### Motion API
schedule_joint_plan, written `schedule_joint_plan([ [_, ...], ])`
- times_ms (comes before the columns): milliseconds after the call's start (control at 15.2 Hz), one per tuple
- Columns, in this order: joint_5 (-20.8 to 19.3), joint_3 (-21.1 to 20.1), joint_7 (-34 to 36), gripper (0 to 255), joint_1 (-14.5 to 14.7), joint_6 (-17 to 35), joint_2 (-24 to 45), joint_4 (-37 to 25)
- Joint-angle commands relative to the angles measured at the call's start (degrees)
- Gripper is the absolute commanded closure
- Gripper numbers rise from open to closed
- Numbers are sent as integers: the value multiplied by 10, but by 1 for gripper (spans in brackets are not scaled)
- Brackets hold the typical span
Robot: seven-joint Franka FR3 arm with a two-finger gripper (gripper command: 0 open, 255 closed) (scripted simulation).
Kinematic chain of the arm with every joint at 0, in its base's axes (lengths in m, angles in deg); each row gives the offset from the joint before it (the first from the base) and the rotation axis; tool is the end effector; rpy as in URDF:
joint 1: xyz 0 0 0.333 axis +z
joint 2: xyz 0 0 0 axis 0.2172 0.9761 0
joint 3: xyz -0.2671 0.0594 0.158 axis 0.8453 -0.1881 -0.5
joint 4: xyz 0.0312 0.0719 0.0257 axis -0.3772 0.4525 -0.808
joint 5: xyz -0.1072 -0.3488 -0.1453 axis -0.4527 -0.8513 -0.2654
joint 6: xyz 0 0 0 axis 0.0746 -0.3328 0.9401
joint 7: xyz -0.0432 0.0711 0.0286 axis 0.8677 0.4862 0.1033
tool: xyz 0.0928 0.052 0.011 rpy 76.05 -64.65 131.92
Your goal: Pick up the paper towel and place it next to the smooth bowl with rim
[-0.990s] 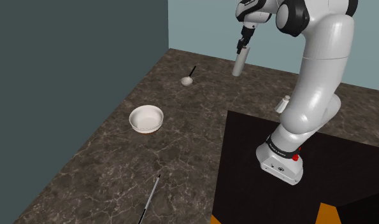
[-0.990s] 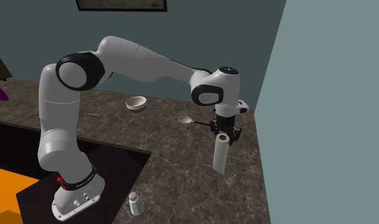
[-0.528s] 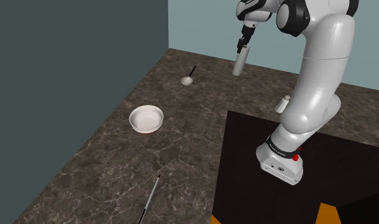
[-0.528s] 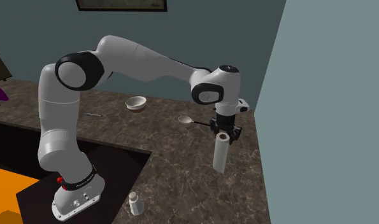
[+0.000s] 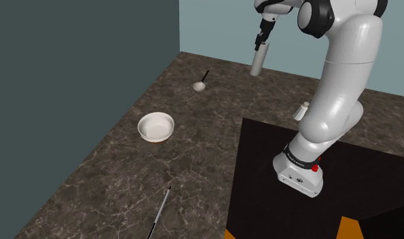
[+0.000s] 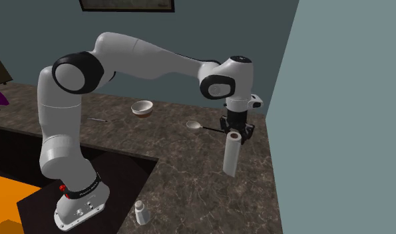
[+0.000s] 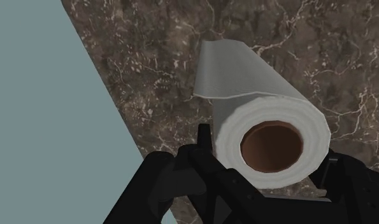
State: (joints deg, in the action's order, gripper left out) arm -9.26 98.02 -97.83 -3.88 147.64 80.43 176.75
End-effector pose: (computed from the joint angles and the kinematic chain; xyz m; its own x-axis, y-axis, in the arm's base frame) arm 0.4983 -0.4360 0.4516 0.9960 0.0691 0.0565 0.0660 -0.9963 0.0559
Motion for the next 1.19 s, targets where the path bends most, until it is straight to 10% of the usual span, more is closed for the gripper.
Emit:
schedule_joint_plan([
  [0, -2, 1, 2, 255, -1, -16, -1, -15],
  [1122, -6, 6, 9, 255, -13, -146, -2, -146],
])
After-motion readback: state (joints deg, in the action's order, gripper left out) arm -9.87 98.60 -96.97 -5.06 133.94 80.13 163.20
